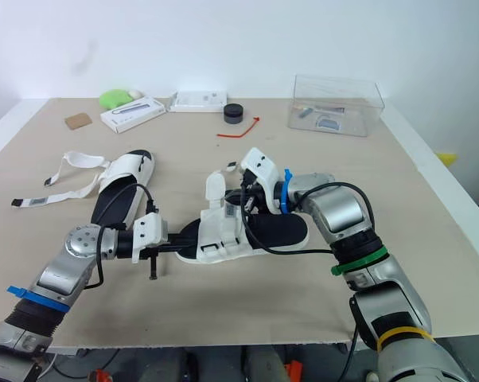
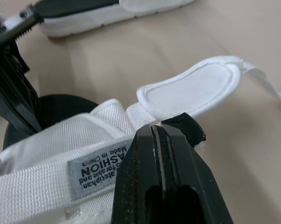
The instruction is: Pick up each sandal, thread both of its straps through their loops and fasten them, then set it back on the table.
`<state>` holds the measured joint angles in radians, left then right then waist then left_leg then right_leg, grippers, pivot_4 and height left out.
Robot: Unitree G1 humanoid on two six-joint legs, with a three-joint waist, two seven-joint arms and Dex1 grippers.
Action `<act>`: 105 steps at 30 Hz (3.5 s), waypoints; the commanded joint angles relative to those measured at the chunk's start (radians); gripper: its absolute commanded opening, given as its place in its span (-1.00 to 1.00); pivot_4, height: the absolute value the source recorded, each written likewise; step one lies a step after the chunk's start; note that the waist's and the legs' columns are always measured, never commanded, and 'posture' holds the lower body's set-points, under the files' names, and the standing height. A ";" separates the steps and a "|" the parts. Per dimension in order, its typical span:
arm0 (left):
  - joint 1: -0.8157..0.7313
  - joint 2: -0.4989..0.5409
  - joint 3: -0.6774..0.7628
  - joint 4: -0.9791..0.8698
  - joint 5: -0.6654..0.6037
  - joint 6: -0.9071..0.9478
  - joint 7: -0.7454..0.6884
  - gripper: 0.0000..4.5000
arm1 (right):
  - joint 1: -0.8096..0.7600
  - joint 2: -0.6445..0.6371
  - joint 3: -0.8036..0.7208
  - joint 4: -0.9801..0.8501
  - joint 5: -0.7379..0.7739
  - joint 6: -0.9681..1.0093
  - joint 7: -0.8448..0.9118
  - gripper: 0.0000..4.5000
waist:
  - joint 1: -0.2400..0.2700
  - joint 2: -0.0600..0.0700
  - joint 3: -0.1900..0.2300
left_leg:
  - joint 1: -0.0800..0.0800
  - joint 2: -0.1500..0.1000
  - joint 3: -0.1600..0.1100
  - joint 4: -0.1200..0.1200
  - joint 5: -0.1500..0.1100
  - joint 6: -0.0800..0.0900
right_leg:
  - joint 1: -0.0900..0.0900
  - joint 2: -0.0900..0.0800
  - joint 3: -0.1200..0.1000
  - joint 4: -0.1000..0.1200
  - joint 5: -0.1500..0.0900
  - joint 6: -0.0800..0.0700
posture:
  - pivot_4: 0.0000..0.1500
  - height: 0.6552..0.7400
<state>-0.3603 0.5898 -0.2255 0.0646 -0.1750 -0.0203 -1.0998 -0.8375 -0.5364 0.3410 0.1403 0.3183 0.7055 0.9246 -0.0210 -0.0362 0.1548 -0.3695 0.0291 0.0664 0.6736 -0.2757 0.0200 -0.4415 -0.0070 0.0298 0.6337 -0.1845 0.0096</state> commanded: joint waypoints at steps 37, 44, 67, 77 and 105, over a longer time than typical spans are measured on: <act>0.051 0.038 -0.009 -0.018 0.045 0.051 0.021 -1.00 | -0.566 0.393 -0.418 1.007 0.057 0.216 0.022 0.98 | -0.007 0.002 0.001 | -0.003 0.001 -0.001 -0.001 0.000 0.000 | -0.001 0.000 -0.002 -0.002 0.004 -0.007 | 1.00 1.00; 0.091 0.047 -0.005 -0.060 0.041 0.066 0.041 -1.00 | -0.601 0.416 -0.490 1.072 0.052 0.137 -0.042 0.98 | -0.011 0.002 0.001 | -0.003 0.001 -0.001 -0.002 0.000 0.000 | -0.002 0.000 -0.001 -0.002 0.004 -0.007 | 1.00 1.00; 0.088 0.038 -0.017 -0.049 0.045 0.061 0.034 -1.00 | -0.518 0.374 -0.344 0.875 -0.098 -0.127 0.245 -0.97 | -0.021 0.002 0.001 | -0.004 0.001 -0.002 -0.003 0.000 -0.001 | -0.002 0.000 -0.002 -0.002 0.003 -0.007 | 1.00 1.00; 0.085 0.036 -0.009 -0.049 0.031 0.063 0.016 -1.00 | -0.157 0.198 -0.045 0.391 -0.367 -1.512 0.381 -0.97 | -0.023 0.003 0.002 | -0.003 0.000 -0.002 -0.003 -0.003 -0.006 | -0.001 -0.002 -0.002 -0.002 0.001 -0.003 | 1.00 1.00; 0.068 0.039 -0.024 -0.027 0.035 0.060 -0.012 -1.00 | 0.065 -0.227 0.019 -0.088 0.010 -1.218 0.421 0.96 | -0.003 0.003 0.001 | 0.002 0.001 0.000 -0.003 -0.003 -0.003 | 0.000 -0.005 0.001 0.000 -0.002 -0.008 | 1.00 1.00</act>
<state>-0.3216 0.6095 -0.2157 0.0017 -0.1754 0.0174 -1.0890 -0.7885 -0.7371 0.4132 0.1310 0.2593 -0.6132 1.3592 -0.0241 -0.0336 0.1563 -0.3675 0.0301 0.0660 0.6709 -0.2786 0.0171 -0.4411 -0.0122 0.0307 0.6340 -0.1865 0.0011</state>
